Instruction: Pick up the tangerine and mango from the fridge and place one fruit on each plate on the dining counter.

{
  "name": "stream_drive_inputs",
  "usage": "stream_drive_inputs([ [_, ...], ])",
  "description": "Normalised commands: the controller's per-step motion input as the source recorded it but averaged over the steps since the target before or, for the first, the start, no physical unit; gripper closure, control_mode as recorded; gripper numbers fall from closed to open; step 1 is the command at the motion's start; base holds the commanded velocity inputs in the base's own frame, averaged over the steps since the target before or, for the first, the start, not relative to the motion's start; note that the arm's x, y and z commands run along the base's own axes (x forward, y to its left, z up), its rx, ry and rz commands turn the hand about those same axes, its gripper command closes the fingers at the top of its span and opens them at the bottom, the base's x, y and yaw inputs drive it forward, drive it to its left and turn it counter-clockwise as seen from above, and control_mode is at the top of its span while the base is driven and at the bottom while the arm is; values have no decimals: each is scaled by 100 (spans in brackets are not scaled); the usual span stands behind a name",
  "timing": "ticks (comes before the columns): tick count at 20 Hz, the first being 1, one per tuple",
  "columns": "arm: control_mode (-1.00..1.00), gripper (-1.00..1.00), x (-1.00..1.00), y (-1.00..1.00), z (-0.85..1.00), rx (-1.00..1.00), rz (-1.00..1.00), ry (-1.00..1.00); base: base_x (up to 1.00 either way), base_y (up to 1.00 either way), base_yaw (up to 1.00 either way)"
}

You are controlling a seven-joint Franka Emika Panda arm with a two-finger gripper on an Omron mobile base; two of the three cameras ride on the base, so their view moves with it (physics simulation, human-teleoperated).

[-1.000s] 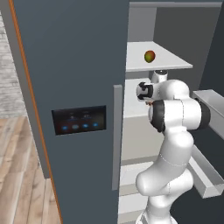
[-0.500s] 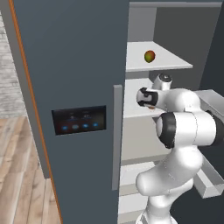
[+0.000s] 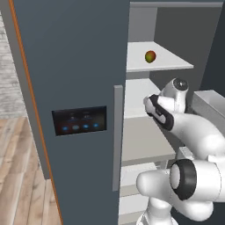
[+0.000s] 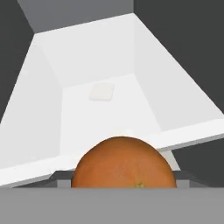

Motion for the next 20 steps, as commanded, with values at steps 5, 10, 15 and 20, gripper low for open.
stream_drive_inputs([
  [5,-100,100,-82,39,88,-2,5,19,0,0,0],
  [10,-100,100,-96,43,49,-1,7,23,0,0,0],
  [15,-100,100,-100,35,5,0,17,0,0,0,0],
  [20,-100,100,-100,26,19,0,12,0,0,0,0],
])
